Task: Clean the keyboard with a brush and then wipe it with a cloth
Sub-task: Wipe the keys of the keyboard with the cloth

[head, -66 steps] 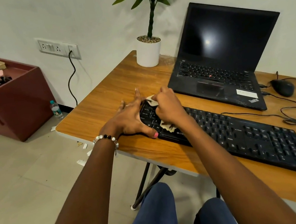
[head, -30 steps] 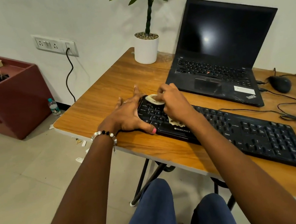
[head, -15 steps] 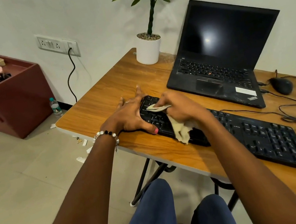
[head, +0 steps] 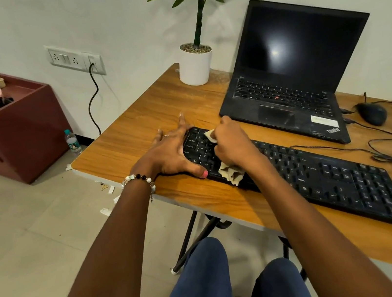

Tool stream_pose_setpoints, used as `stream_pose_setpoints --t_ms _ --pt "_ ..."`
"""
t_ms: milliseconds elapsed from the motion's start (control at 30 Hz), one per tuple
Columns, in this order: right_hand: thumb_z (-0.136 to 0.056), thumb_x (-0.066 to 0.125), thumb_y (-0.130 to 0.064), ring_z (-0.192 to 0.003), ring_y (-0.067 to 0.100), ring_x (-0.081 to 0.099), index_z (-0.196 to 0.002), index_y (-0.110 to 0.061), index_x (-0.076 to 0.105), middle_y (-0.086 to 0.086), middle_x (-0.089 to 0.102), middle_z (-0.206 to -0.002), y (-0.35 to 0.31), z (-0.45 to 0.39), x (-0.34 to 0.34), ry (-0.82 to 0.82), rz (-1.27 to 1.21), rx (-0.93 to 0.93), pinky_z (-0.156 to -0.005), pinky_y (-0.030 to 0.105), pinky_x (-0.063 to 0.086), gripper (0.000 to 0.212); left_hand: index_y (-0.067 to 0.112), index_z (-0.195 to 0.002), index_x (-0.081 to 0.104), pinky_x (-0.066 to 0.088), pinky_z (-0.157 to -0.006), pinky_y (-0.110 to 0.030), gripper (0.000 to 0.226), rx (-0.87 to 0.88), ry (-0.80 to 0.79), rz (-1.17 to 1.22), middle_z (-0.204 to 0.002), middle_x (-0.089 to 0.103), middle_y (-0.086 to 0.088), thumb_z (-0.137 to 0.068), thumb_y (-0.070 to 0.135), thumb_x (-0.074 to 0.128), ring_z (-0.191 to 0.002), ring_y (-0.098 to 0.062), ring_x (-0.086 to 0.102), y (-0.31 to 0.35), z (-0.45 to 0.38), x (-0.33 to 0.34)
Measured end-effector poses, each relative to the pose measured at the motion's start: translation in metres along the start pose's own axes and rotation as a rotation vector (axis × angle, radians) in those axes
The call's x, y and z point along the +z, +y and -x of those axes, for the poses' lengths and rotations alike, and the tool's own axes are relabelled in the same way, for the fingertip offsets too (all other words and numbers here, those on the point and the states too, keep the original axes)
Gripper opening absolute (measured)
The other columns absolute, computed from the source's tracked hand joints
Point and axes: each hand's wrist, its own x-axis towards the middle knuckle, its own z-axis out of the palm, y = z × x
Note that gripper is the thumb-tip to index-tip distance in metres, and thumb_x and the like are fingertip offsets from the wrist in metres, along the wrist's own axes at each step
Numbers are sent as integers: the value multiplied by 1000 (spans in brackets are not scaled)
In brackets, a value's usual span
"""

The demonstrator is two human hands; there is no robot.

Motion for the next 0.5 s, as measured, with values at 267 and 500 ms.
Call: stream_pose_setpoints --t_ms 267,500 --pt "-90 47 7 -83 18 55 -115 -10 72 11 66 -111 28 -10 -26 2 -412 143 -64 30 41 39 27 -150 -16 -14 -118 -48 147 5 -17 3 -160 17 5 -42 75 72 -147 -18 11 0 -1 -1" --pt "-90 52 1 -123 34 46 -124 1 61 19 47 -131 1 -10 -4 -1 -107 38 -101 36 41 35 22 -149 -21 -12 -118 -46 150 -3 -10 10 -156 27 7 -45 71 74 -145 -16 14 4 3 -1"
